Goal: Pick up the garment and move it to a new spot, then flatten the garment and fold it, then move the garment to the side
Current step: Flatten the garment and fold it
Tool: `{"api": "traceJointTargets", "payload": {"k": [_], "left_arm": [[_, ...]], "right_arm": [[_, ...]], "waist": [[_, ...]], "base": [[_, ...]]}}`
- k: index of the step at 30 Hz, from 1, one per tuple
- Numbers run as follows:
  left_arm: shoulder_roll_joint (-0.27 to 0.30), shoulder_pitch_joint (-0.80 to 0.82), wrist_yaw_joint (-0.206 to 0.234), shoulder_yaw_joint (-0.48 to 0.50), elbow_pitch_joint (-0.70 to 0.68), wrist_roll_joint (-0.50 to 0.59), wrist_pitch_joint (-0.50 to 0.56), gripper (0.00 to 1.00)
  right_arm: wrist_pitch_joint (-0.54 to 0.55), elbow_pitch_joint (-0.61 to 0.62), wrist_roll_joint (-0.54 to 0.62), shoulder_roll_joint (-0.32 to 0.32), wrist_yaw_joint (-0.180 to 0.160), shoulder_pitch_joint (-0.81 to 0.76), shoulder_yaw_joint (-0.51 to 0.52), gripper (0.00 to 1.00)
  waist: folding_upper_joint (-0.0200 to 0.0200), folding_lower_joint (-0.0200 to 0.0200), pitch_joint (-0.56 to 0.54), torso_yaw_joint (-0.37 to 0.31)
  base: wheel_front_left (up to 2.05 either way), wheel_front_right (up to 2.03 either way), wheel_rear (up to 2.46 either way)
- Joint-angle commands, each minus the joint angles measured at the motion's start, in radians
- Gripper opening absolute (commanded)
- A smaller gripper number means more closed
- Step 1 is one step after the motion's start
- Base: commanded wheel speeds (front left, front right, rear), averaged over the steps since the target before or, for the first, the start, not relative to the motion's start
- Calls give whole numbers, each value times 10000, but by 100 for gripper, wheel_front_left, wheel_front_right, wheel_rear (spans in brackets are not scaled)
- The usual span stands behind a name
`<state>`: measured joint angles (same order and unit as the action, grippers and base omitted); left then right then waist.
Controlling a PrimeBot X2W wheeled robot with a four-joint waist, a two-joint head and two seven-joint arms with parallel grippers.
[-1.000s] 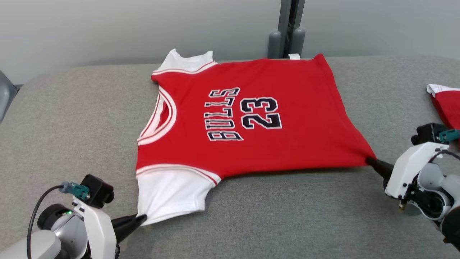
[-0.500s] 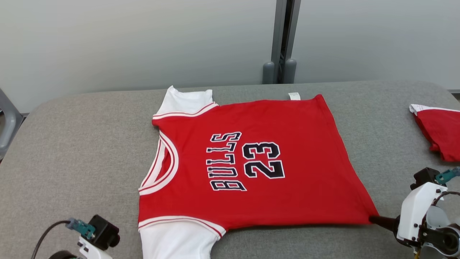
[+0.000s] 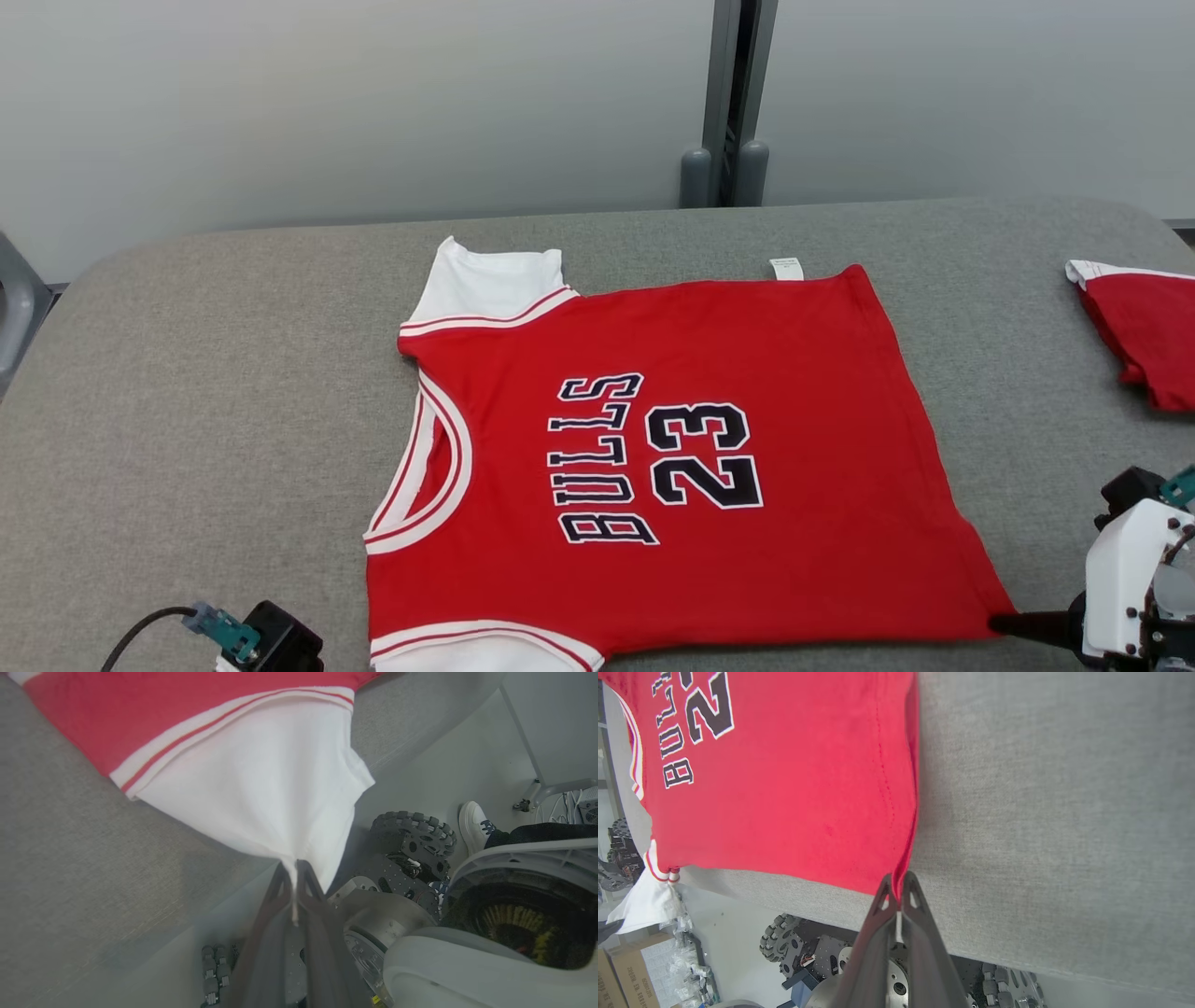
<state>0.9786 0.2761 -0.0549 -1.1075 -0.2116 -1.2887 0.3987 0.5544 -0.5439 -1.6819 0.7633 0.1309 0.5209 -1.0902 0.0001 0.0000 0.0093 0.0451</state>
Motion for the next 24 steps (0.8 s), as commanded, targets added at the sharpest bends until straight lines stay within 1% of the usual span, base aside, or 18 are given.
{"api": "traceJointTargets", "payload": {"k": [1,5,10,12,18,24], "left_arm": [[71,195,64,120,-84,-72,63,0],[25,573,250,540,-106,-60,-191,0],[-101,1113,255,1171,-136,-321,-544,0],[-177,1315,353,1469,-44,-498,-707,0],[-565,1893,544,2186,509,-857,-1177,0],[-1025,2358,705,2397,1223,-773,-1312,0]], "right_arm": [[22,120,-82,95,-4,138,98,0],[-136,407,-231,118,-4,499,343,0],[-335,609,-196,122,-3,1100,541,0],[-427,612,-232,104,-3,1306,641,0],[-733,347,-304,-33,-3,1889,867,0],[-1078,-85,-292,-315,-3,2214,962,0]], "waist": [[-1,0,119,28],[-1,0,416,60],[-1,0,858,94],[-1,0,1046,101],[-1,0,1541,129],[-1,0,1904,151]], "base": [[0,0,0],[0,0,0],[0,0,0],[0,0,0],[0,0,0],[0,0,0]]}}
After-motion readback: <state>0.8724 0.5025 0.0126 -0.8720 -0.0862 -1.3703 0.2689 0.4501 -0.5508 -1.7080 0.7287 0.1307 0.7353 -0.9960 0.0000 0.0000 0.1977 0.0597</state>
